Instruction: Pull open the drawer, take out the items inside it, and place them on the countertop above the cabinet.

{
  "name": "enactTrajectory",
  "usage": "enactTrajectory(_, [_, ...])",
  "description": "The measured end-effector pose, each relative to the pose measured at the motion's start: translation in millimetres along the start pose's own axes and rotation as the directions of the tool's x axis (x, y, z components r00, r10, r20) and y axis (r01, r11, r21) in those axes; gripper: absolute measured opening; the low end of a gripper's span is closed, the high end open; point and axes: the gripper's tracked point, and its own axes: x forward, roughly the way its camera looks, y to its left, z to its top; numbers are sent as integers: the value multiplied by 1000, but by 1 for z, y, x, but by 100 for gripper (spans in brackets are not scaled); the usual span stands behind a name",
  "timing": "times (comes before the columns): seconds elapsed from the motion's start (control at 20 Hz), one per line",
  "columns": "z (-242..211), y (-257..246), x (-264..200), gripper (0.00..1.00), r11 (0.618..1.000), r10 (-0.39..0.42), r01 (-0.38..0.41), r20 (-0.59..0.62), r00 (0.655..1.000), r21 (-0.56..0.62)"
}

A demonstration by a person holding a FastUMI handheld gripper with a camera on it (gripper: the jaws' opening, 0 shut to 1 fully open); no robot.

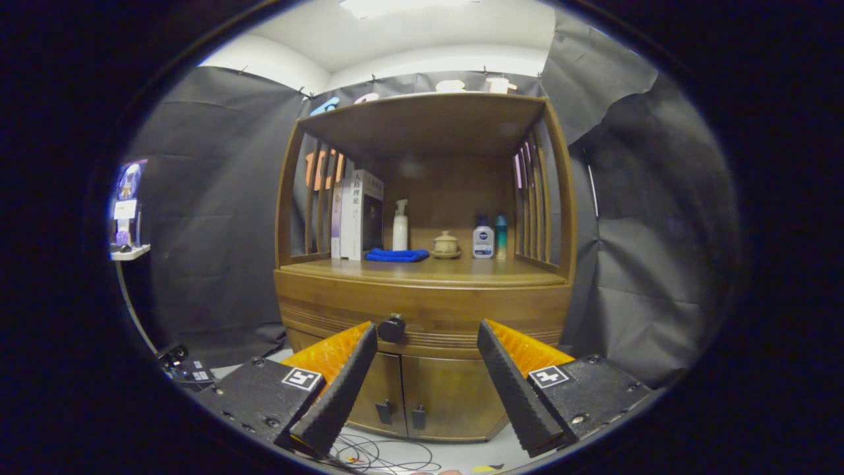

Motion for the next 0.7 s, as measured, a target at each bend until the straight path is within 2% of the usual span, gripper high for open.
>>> enactTrajectory(0.35, [-26,28,63,99,1000,6,-6,-57,998,8])
enactTrajectory(0.7, [-55,36,113,99,999,-32,33,-107,994,7])
